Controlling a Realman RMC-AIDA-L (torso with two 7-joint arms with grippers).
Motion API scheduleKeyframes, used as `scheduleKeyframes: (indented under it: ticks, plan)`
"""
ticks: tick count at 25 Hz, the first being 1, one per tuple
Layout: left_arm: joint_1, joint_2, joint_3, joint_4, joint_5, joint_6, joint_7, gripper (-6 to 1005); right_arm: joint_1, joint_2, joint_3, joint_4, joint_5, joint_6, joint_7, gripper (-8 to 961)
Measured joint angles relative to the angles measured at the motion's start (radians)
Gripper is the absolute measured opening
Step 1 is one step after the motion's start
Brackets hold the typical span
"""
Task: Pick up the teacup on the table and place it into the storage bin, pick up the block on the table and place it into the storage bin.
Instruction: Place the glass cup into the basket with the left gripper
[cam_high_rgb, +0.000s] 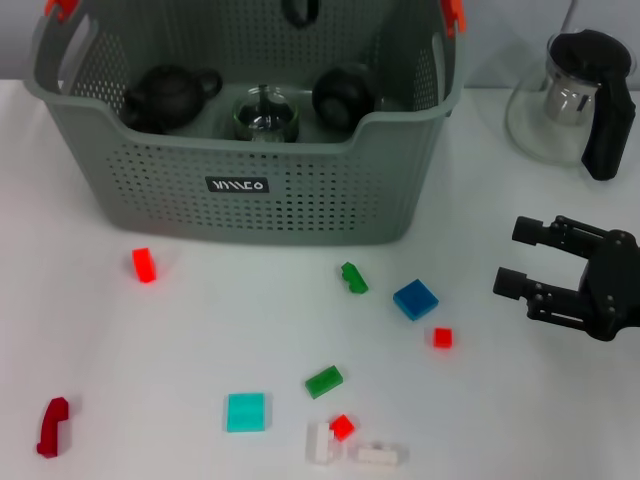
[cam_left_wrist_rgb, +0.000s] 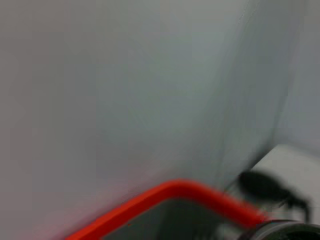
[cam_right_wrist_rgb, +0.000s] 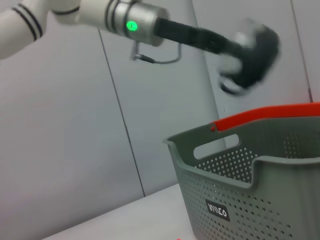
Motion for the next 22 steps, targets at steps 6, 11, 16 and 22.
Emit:
scheduleKeyframes:
  ticks: [6, 11, 16, 22]
  plan:
    - [-0.078, -0.104, 0.084, -0.05, 0.412, -0.156, -0.025, 41, 0.001, 0.002, 0.0, 0.0, -0.001, 0.002, 0.0, 807]
    - [-0.074, -0.166, 0.252, -0.138, 0.575, -0.313, -0.018, 41, 0.003, 0.003, 0.004, 0.003, -0.001, 0.006, 0.0, 806]
    - [-0.083, -0.155, 0.35, -0.256, 0.579, -0.401, -0.029, 40, 0.007, 0.002, 0.011, 0.006, -0.001, 0.009, 0.004, 806]
    - [-0.1, -0.153, 0.34, -0.31, 0.579, -0.47, -0.029, 40, 0.009, 0.001, 0.012, 0.006, -0.001, 0.018, 0.007, 807]
